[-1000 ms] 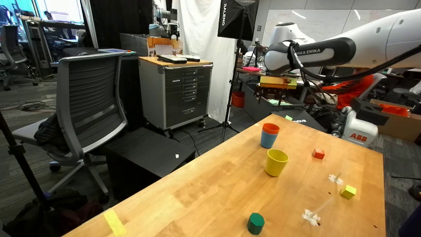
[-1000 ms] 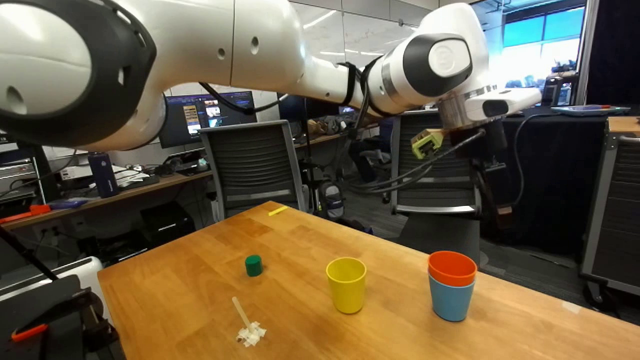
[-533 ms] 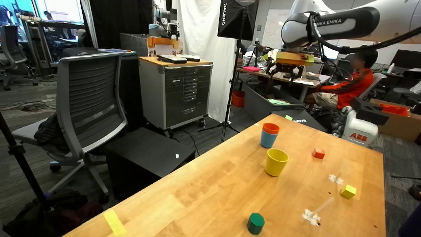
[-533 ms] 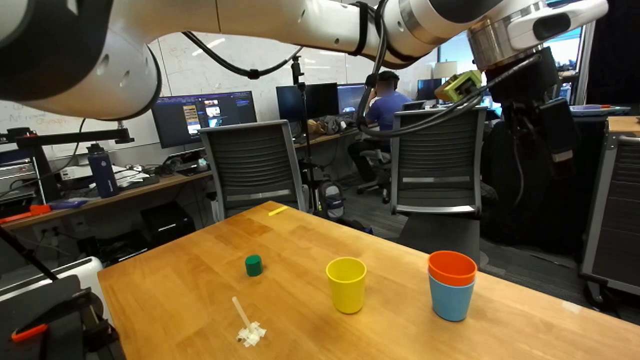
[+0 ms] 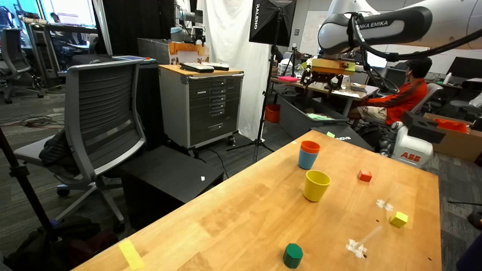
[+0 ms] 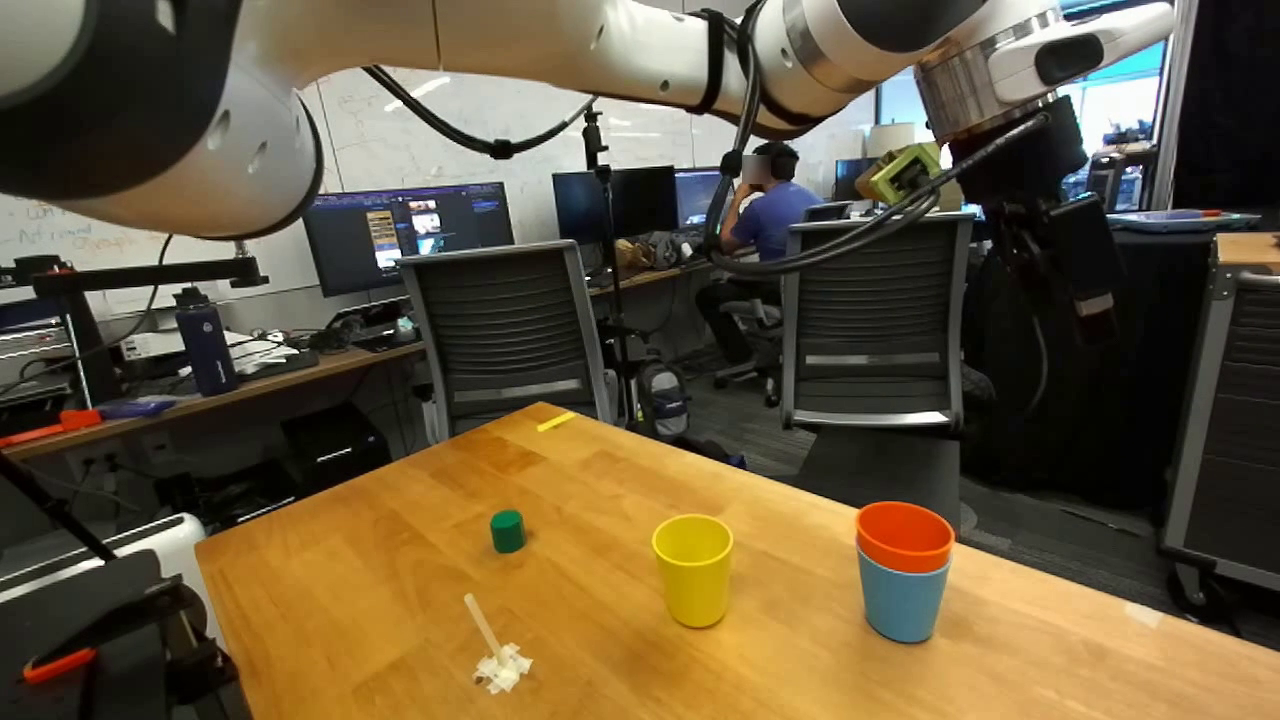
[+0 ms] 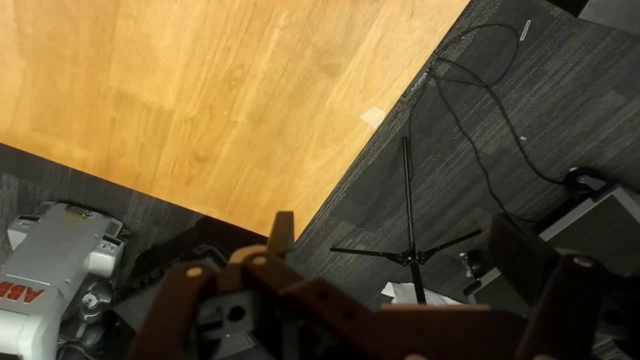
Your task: Stack the orange cup on top of the blue cup then stack the yellow cup on top of the orange cup
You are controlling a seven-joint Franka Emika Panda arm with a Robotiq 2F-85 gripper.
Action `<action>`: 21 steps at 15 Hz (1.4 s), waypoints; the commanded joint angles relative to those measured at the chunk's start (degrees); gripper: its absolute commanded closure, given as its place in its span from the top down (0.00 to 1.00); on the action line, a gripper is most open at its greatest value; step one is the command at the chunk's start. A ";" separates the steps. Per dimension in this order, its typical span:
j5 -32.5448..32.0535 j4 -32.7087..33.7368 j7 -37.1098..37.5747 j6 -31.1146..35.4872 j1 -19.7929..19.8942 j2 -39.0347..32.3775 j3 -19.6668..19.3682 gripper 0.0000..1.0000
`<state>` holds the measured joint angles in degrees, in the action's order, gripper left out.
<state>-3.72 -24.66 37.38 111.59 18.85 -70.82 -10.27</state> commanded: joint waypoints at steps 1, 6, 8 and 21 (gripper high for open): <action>0.30 -1.11 -0.02 0.34 -0.14 0.46 -0.45 1.00; 0.39 -1.63 -0.11 0.28 -0.18 0.39 -0.46 1.00; 0.54 -1.32 -1.07 0.66 -1.18 1.01 0.07 1.00; -0.96 -0.27 -11.98 2.88 -8.50 3.10 0.53 1.00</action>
<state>-4.10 -24.81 30.03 113.90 10.74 -69.27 -9.77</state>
